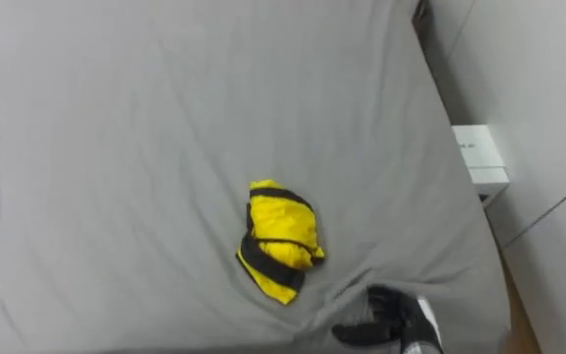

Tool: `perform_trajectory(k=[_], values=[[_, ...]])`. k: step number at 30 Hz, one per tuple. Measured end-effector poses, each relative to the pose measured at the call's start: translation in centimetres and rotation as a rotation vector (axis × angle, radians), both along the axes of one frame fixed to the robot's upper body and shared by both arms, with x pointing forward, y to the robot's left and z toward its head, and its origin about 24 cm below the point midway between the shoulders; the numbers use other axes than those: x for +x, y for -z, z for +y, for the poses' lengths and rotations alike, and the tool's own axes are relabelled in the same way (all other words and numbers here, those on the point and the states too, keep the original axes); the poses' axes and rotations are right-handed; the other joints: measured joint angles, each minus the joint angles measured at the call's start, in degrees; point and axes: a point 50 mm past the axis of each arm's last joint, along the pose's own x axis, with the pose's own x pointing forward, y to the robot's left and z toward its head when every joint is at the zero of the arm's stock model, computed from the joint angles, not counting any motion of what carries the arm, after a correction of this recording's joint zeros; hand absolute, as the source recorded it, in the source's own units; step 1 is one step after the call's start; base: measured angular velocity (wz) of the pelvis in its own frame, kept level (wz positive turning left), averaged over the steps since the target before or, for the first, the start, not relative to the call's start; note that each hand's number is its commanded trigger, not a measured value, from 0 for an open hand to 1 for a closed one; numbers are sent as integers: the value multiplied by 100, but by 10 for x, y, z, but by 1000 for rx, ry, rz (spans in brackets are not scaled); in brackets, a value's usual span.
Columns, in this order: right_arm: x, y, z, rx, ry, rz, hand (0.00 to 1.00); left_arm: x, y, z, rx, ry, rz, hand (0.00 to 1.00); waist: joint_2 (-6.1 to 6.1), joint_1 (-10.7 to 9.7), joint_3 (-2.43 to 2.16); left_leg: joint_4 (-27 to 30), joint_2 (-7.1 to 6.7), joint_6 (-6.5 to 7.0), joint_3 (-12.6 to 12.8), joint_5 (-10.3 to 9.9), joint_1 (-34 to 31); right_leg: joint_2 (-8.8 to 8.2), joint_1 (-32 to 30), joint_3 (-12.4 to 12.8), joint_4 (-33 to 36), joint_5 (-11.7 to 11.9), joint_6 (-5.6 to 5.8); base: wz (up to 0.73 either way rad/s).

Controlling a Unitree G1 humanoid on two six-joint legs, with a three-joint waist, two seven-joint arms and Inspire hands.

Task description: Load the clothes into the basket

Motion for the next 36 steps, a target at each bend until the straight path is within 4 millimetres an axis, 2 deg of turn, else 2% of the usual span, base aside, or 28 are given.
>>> perform_trajectory(k=[1,3,7,9,12,16,24,29,36], values=[[3,-3,2,6,-3,-18,0,0,0,-1,-3,-1,3,0,0,-10,0,-72,-22,4,7,28,30,-9,21,-10,-49,10,9,6],[8,-10,9,18,-22,-63,0,-3,1,0,-13,-11,21,0,-51,-55,-42,-375,-143,14,7,137,153,-48,82,-44,-154,-6,38,15],[18,-24,19,43,-64,-148,0,-1,3,1,-25,-4,49,0,-60,-92,-59,-488,-185,9,-77,174,153,-60,96,-123,-268,-11,48,12],[32,-39,35,90,-127,-253,0,2,4,2,-26,3,64,0,-66,-136,-63,-534,-192,3,-140,181,156,-56,168,-211,-393,-11,54,19],[44,-47,49,128,-201,-296,0,6,5,3,-31,8,85,0,-87,-222,-70,-545,-218,3,-256,185,165,-61,293,-351,-531,-26,81,30],[42,-45,60,163,-261,-279,0,4,5,4,-33,4,110,0,-118,-217,-73,-622,-245,5,-260,186,204,-79,357,-419,-632,-42,114,11],[39,-43,69,203,-332,-256,0,7,3,12,-6,7,105,0,-336,-230,-69,-749,-262,8,-257,188,258,-85,349,-417,-634,-43,134,-1],[38,-43,76,216,-369,-251,0,7,3,13,-2,9,109,0,-344,-198,-57,-750,-263,9,-253,187,251,-92,351,-429,-633,-42,135,0],[35,-40,81,198,-418,-232,0,10,3,12,-1,17,114,0,-305,-31,-23,-774,-268,21,-242,184,205,-96,355,-422,-636,-49,146,1]])
